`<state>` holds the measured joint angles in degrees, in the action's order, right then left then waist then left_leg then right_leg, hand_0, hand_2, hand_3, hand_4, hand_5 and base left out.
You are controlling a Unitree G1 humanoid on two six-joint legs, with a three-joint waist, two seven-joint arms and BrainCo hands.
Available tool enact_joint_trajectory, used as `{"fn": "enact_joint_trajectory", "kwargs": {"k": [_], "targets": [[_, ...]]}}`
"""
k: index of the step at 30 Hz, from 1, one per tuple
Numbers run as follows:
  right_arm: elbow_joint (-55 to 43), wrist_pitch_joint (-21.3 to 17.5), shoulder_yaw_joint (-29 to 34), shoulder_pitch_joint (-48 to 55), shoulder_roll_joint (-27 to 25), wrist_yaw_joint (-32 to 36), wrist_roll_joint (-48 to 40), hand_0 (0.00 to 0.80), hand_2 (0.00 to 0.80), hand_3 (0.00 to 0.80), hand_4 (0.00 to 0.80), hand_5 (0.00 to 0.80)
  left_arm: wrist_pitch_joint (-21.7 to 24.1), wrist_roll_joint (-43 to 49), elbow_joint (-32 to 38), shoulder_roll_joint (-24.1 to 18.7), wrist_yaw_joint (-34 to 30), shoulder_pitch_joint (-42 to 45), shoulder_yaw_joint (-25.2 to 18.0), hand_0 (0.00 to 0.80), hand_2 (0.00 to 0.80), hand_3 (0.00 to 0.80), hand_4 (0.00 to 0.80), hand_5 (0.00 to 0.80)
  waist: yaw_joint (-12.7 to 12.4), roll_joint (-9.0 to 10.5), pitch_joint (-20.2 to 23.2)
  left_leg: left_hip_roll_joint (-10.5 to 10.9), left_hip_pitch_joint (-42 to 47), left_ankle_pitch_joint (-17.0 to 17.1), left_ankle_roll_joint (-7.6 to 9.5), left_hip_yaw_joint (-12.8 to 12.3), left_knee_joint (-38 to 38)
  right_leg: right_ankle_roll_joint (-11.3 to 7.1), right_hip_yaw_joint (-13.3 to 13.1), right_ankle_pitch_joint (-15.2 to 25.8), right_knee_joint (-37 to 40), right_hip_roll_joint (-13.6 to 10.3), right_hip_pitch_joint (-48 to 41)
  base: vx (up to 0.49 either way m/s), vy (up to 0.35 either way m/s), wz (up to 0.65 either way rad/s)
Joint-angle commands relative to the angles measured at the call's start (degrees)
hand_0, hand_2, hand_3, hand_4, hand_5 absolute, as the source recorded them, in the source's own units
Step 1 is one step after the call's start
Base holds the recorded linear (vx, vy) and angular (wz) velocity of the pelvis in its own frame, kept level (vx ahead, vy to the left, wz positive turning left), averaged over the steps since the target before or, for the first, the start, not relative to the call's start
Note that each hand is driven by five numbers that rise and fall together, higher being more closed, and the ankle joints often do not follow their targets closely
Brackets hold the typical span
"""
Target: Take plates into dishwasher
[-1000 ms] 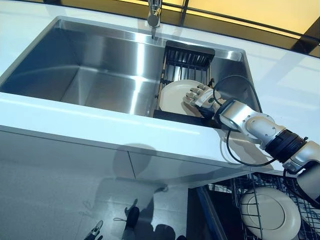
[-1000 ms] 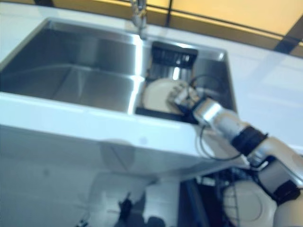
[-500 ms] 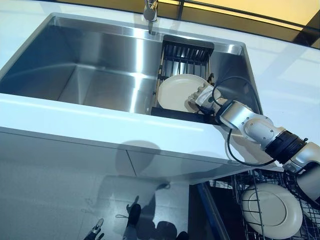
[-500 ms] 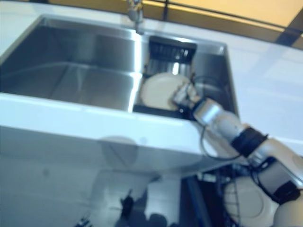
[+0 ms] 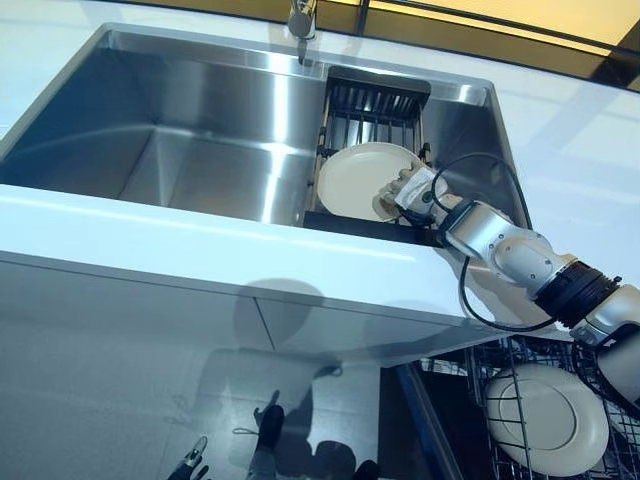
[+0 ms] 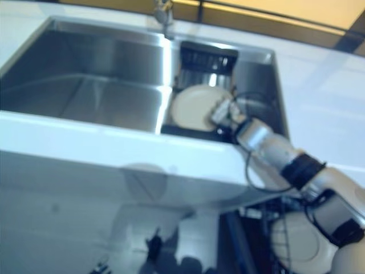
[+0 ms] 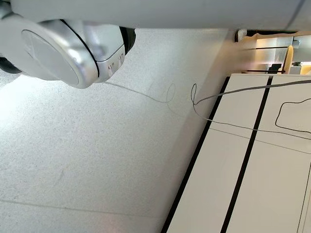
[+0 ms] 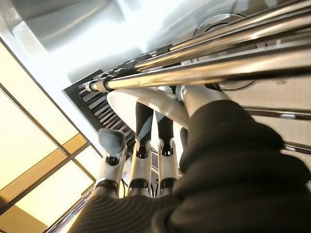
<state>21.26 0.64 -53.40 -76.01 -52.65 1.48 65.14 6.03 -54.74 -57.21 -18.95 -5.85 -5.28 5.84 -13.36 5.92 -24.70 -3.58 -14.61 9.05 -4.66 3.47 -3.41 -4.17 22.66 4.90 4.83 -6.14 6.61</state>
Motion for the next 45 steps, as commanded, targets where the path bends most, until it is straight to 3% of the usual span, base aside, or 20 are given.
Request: {"fn": "enact_joint_trajectory", "kwargs": {"k": [1, 12, 24, 37, 44, 45], "targets": [[0.7, 4.1, -0.2, -4.0, -4.9, -2.5, 0.3, 0.800, 0.800, 0.800, 0.800, 0.800, 1.5, 0.8, 0.6, 0.5, 0.3, 0.3, 1.1, 0.000, 0.000, 0.000, 0.000, 0.000, -0.1, 0.90, 0.9, 3.0, 1.2, -2.8, 3.39, -3.0, -1.6, -3.82, -0.2, 1.3, -2.9, -2.5, 1.5, 0.000, 0.000, 0.00], [0.1, 6.1, 0.2, -6.2, -8.1, -5.1, -2.2, 0.800, 0.800, 0.800, 0.800, 0.800, 1.5, 1.7, -0.1, 0.0, 0.7, 0.9, 0.4, 0.000, 0.000, 0.000, 0.000, 0.000, 0.9, 2.13, 3.7, 2.9, 2.5, -3.6, 3.52, -3.2, -1.6, -3.81, -0.5, 0.9, -2.5, -2.1, 0.2, 0.000, -0.002, 0.01], [1.9, 5.8, 0.2, -6.5, -10.7, -6.8, -7.4, 0.800, 0.800, 0.800, 0.800, 0.800, 1.1, 3.0, -0.9, -0.5, 1.5, 1.5, 0.0, 0.000, 0.000, 0.000, 0.000, 0.000, 1.8, 3.63, 7.1, 2.6, 4.9, -4.5, 3.60, -3.5, -1.6, -3.91, -1.0, 0.7, -2.0, -1.7, -2.1, 0.000, 0.000, 0.00], [4.3, 7.4, 0.8, -6.4, -11.0, -8.3, -26.3, 0.800, 0.800, 0.800, 0.800, 0.800, 1.3, 3.9, -2.4, -0.6, 1.7, 2.0, 0.0, 0.000, 0.000, 0.000, 0.000, 0.000, 2.7, 4.45, 10.3, 2.6, 7.2, -5.3, 3.59, -4.0, -1.6, -3.89, -1.3, 0.6, -1.1, -1.4, -4.6, 0.000, 0.000, 0.00], [6.8, 8.0, 2.8, -5.0, -10.6, -7.4, -42.2, 0.800, 0.800, 0.800, 0.800, 0.800, 1.4, 4.4, -3.1, -0.5, 1.4, 2.4, -0.2, 0.000, 0.000, 0.000, 0.000, 0.000, 3.3, 4.86, 11.8, 2.5, 8.5, -5.7, 3.48, -4.5, -1.6, -3.84, -2.0, 0.6, -0.8, -1.3, -5.6, 0.001, -0.010, -0.04], [7.9, 8.0, 4.1, -3.8, -10.4, -6.9, -47.9, 0.800, 0.800, 0.800, 0.800, 0.800, 1.5, 4.7, -3.3, -0.5, 1.1, 2.7, -0.4, 0.000, 0.000, 0.000, 0.000, 0.000, 3.5, 4.85, 12.2, 2.4, 8.9, -5.8, 3.46, -4.7, -1.6, -3.82, -2.1, 0.6, -0.7, -1.3, -6.0, 0.010, -0.002, -0.07]]}}
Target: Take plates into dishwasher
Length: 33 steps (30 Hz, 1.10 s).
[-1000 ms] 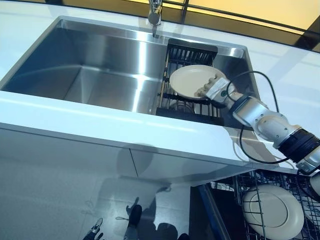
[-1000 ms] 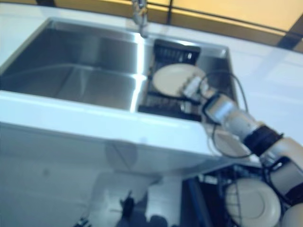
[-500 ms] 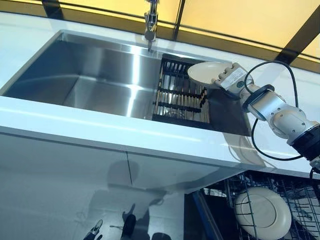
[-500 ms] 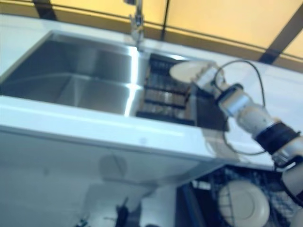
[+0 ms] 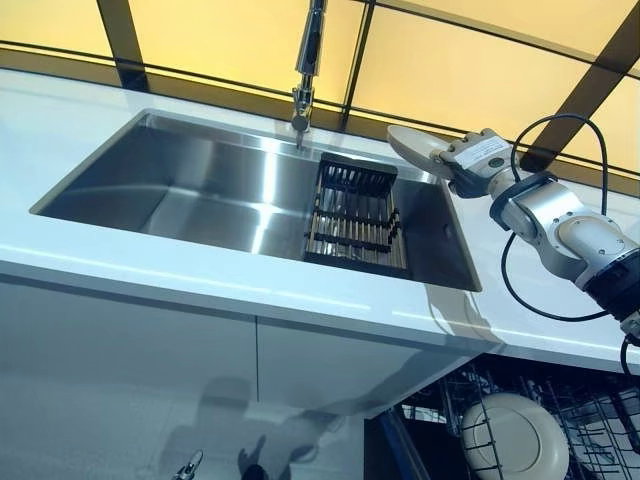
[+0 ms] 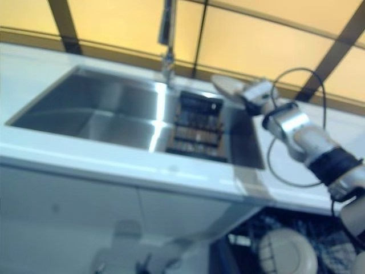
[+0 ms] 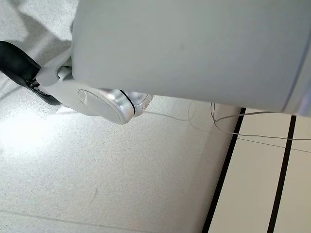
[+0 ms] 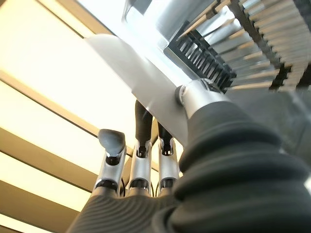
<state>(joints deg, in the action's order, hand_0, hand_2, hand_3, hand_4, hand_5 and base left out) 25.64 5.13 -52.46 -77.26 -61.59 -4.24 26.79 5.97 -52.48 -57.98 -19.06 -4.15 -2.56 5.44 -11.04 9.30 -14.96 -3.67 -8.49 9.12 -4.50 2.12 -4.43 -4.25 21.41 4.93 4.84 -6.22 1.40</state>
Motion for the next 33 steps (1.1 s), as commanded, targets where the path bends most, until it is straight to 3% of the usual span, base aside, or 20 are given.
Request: {"fn": "enact_joint_trajectory", "kwargs": {"k": [1, 7, 17, 33], "targets": [[3.9, 3.3, 3.8, -2.0, -1.5, -0.9, -11.2, 0.800, 0.800, 0.800, 0.800, 0.800, 1.5, 2.6, -2.5, -0.3, -0.6, 0.1, -0.1, 0.000, 0.000, 0.000, 0.000, 0.000, 1.2, 1.48, 2.6, 2.5, 3.0, -6.0, 3.30, -3.5, -0.6, -3.74, -0.9, 0.6, -0.7, -1.2, -0.9, 0.012, -0.004, -0.11], [6.9, 1.8, 9.4, 3.2, -1.0, -0.6, -17.4, 0.800, 0.800, 0.800, 0.800, 0.800, 1.8, 3.3, -3.6, -0.3, -1.5, 1.0, -0.6, 0.000, 0.000, 0.000, 0.000, 0.000, 1.9, 1.39, 3.9, 2.2, 4.6, -6.5, 3.25, -4.6, -0.6, -3.61, -1.5, 0.7, -0.3, -1.1, -2.1, 0.012, -0.004, -0.12], [6.4, -0.3, 19.7, 13.9, -4.9, 1.4, -25.7, 0.800, 0.800, 0.800, 0.800, 0.800, 2.3, 4.8, -6.2, 0.5, -2.4, 1.8, -1.2, 0.000, 0.000, 0.000, 0.000, 0.000, 5.8, 1.30, 7.2, 0.9, 7.5, -7.4, 2.90, -8.5, -0.6, -3.78, -4.5, 0.8, 0.2, -0.4, -3.0, -0.003, -0.023, -0.21], [13.9, 1.8, 35.3, 26.4, -9.4, 7.9, -42.4, 0.800, 0.800, 0.800, 0.800, 0.800, 2.2, 7.1, -8.6, 1.1, -5.0, 2.9, -1.5, 0.000, 0.000, 0.000, 0.000, 0.000, 9.5, -0.10, 10.6, -0.3, 10.2, -7.7, 2.20, -11.9, -0.6, -3.08, -7.4, 0.3, 0.2, 0.7, -3.8, 0.004, -0.023, -0.16]]}}
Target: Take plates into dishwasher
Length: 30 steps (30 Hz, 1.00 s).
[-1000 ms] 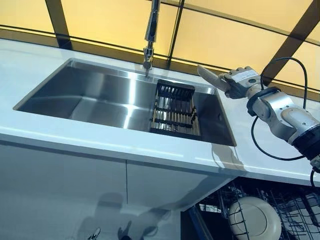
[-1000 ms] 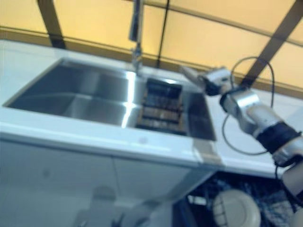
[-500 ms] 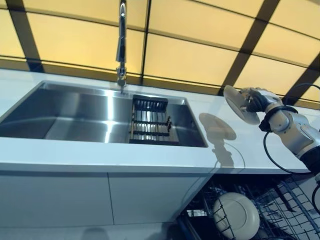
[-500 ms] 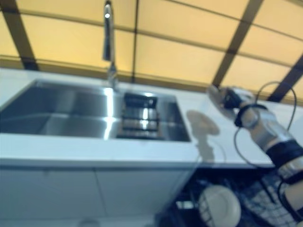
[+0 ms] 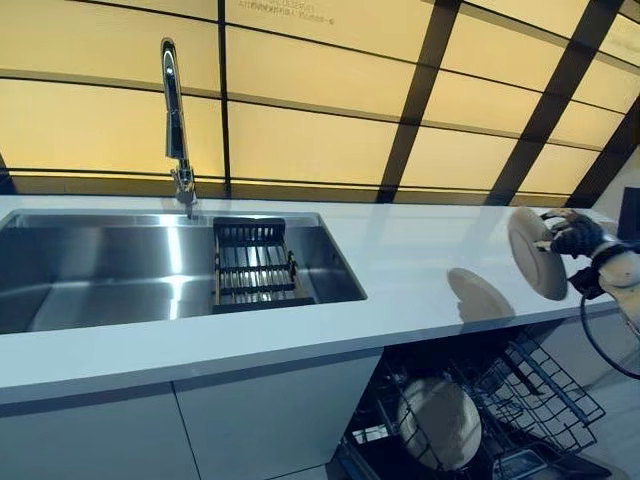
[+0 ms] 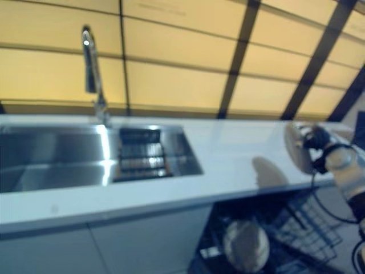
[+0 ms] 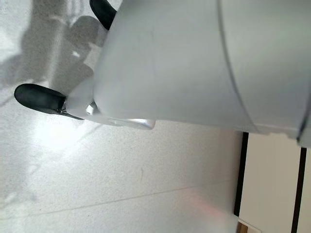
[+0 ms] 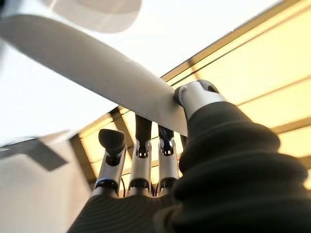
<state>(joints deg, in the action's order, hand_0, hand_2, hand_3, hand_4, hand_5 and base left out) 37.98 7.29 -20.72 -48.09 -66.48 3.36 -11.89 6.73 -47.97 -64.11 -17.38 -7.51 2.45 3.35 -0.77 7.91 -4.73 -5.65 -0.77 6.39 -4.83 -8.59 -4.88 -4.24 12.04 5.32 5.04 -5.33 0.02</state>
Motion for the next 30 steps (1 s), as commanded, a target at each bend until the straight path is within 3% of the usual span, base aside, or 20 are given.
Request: {"fn": "enact_joint_trajectory", "kwargs": {"k": [1, 14, 23, 30], "targets": [[1.7, 0.0, 4.4, -2.1, -4.8, 1.1, -4.5, 0.800, 0.800, 0.800, 0.800, 0.800, 1.4, 2.5, -2.4, -0.5, -1.6, -2.1, 0.6, 0.000, 0.000, 0.000, 0.000, 0.000, -0.6, 1.22, 0.5, 1.6, 2.6, -5.0, 2.51, -1.4, -0.1, -3.02, 1.7, -0.1, 0.0, -0.1, -2.4, 0.002, -0.007, -0.21], [3.7, 2.4, 19.2, 12.0, -3.6, 8.0, -15.6, 0.800, 0.800, 0.800, 0.800, 0.800, 1.5, 3.0, -3.9, -0.8, -2.7, -2.4, -1.1, 0.000, 0.000, 0.000, 0.000, 0.000, 1.6, 0.55, 1.2, 1.2, 3.3, -5.2, 2.14, -2.5, -0.1, -2.69, 0.2, -0.3, 0.0, 0.3, -2.4, -0.006, -0.017, -0.06], [2.5, 2.4, 27.0, 23.0, 3.8, 13.4, -20.0, 0.800, 0.800, 0.800, 0.800, 0.800, 1.7, 3.3, -4.1, -0.6, -3.3, -2.4, -2.6, 0.000, 0.000, 0.000, 0.000, 0.000, 2.7, -1.03, 0.8, 1.2, 3.1, -5.0, 1.80, -2.9, -0.1, -2.44, -0.4, -0.4, 0.0, 0.2, -1.9, -0.021, -0.031, -0.01], [0.1, 2.9, 28.1, 26.7, 8.9, 15.2, -21.2, 0.800, 0.800, 0.800, 0.800, 0.800, 2.0, 3.3, -4.7, -0.2, -4.0, -2.3, -3.1, 0.000, 0.000, 0.000, 0.000, 0.000, 3.2, -1.74, 0.4, 1.1, 3.1, -4.9, 1.67, -3.2, -0.1, -2.34, -0.7, -0.4, 0.0, 0.1, -1.6, -0.005, -0.017, -0.01]]}}
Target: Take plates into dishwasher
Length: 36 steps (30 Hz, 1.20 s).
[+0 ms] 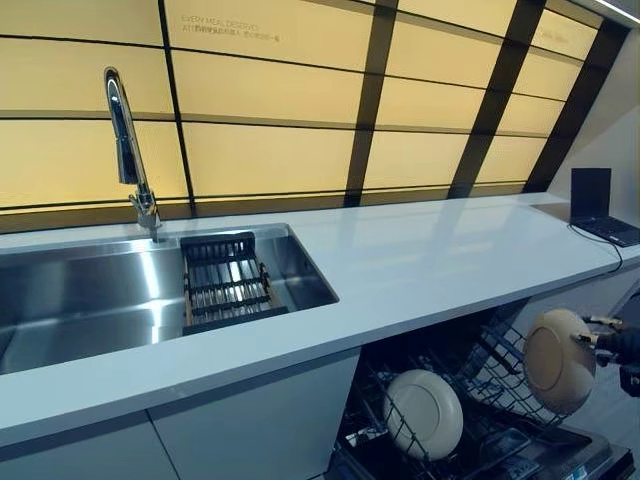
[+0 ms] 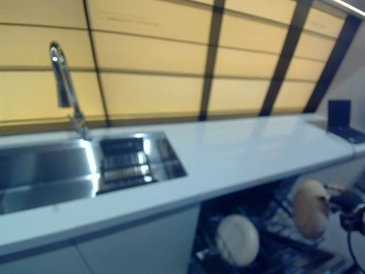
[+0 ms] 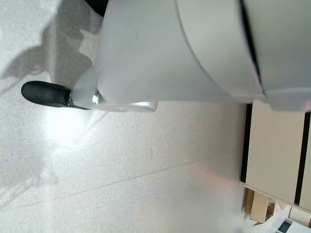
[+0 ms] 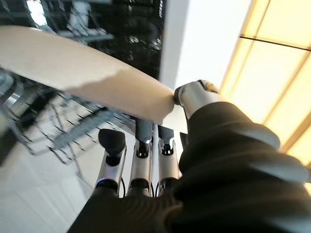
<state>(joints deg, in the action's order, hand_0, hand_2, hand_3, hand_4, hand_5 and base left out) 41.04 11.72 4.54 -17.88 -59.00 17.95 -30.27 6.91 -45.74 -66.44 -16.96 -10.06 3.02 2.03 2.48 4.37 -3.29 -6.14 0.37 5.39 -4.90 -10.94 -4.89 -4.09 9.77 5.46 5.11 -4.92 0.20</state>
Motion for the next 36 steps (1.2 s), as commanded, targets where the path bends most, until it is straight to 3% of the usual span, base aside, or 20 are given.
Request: {"fn": "enact_joint_trajectory", "kwargs": {"k": [1, 12, 22, 36], "targets": [[-3.5, -1.2, 2.5, -3.3, 2.5, 1.2, -3.1, 0.800, 0.800, 0.800, 0.800, 0.800, 1.7, 1.1, -2.3, -0.6, -1.7, -2.8, -1.9, 0.000, 0.000, 0.000, 0.000, 0.000, 0.0, 1.60, -1.2, 1.6, 1.9, -3.9, 1.72, -0.8, -0.1, -2.45, 1.5, -0.5, -0.1, -0.3, -1.8, -0.002, -0.050, -0.02], [-4.0, -2.2, -0.7, -2.7, 9.8, 4.2, -0.7, 0.800, 0.800, 0.800, 0.800, 0.800, 0.6, -2.3, -0.3, -0.4, -3.8, -3.6, -1.7, 0.000, 0.000, 0.000, 0.000, 0.000, -0.2, -0.43, -3.8, 1.6, 0.7, -3.5, 1.63, -0.4, -0.1, -2.15, 1.5, -0.4, -0.1, -0.8, -0.7, -0.043, -0.047, 0.00], [-3.5, -3.7, -4.2, -7.4, 10.2, 6.7, -1.5, 0.800, 0.800, 0.800, 0.800, 0.800, -1.6, -5.6, 0.2, -0.8, -6.3, -5.0, -0.4, 0.000, 0.000, 0.000, 0.000, 0.000, -0.5, -2.32, -6.8, 1.9, -1.4, -2.7, 1.32, 0.9, -0.1, -1.72, 1.6, -0.1, -0.1, -1.0, 1.0, -0.071, -0.032, 0.00], [-4.3, -5.2, -9.5, -14.3, 6.1, 7.1, 2.0, 0.800, 0.800, 0.800, 0.800, 0.800, -1.7, -9.5, 2.7, -2.3, -5.9, -7.7, 1.4, 0.000, 0.000, 0.000, 0.000, 0.000, -0.5, -3.72, -12.2, 1.5, -5.8, -0.4, 0.10, 1.6, -0.1, -1.28, 2.2, 0.9, -0.1, -0.4, 5.0, -0.078, -0.050, 0.01]]}}
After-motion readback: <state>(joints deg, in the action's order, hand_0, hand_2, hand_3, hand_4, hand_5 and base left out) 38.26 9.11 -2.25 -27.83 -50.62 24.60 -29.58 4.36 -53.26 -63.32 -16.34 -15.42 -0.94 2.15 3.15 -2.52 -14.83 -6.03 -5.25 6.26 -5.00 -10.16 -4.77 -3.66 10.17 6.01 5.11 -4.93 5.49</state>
